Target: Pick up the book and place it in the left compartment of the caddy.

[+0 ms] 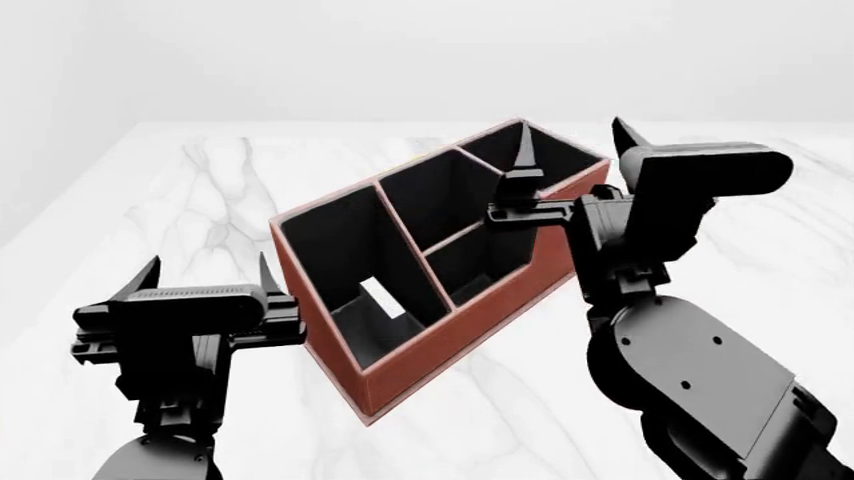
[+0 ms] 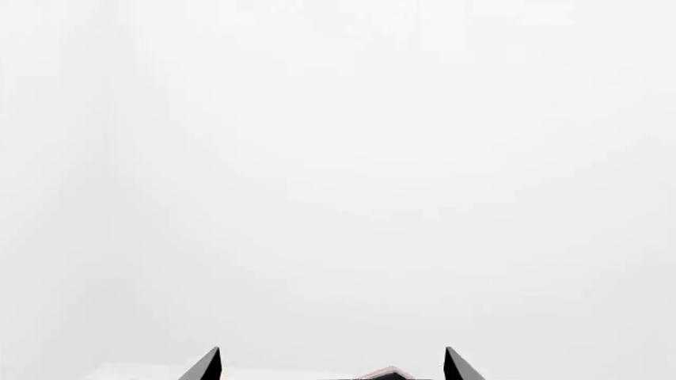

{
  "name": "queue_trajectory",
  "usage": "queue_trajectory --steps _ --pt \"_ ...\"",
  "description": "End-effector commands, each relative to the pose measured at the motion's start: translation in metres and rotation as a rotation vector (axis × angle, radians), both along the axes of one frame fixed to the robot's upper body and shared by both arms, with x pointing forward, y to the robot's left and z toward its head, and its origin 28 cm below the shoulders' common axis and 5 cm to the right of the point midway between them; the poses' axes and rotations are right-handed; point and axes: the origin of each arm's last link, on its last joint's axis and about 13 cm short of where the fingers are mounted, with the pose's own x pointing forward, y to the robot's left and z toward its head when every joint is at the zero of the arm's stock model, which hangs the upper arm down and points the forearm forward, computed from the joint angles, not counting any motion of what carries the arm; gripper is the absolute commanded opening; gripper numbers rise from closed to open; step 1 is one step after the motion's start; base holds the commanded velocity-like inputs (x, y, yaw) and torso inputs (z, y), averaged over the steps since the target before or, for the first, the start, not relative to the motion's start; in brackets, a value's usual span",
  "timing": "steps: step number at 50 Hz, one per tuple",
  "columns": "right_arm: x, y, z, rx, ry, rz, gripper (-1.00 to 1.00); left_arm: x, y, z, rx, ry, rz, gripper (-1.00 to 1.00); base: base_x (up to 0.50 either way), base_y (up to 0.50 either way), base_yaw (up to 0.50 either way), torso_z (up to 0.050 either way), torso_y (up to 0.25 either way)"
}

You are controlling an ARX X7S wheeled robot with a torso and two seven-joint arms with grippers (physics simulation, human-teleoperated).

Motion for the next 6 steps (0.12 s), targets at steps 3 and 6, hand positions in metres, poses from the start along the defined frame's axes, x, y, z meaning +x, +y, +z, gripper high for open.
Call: queue_trajectory --steps 3,6 --pt "-0.031 -0.002 0.03 0.039 -0.236 -0.059 1.0 0.006 -0.003 0.064 0.103 -0.204 -0.007 1.0 0.0 0.0 0.0 0.0 0.0" --pt "-0.033 -0.001 0.039 0.034 -0.254 -0.057 1.0 0.011 -0.002 0.087 0.123 -0.265 -0.011 1.0 0.0 0.0 0.0 0.0 0.0"
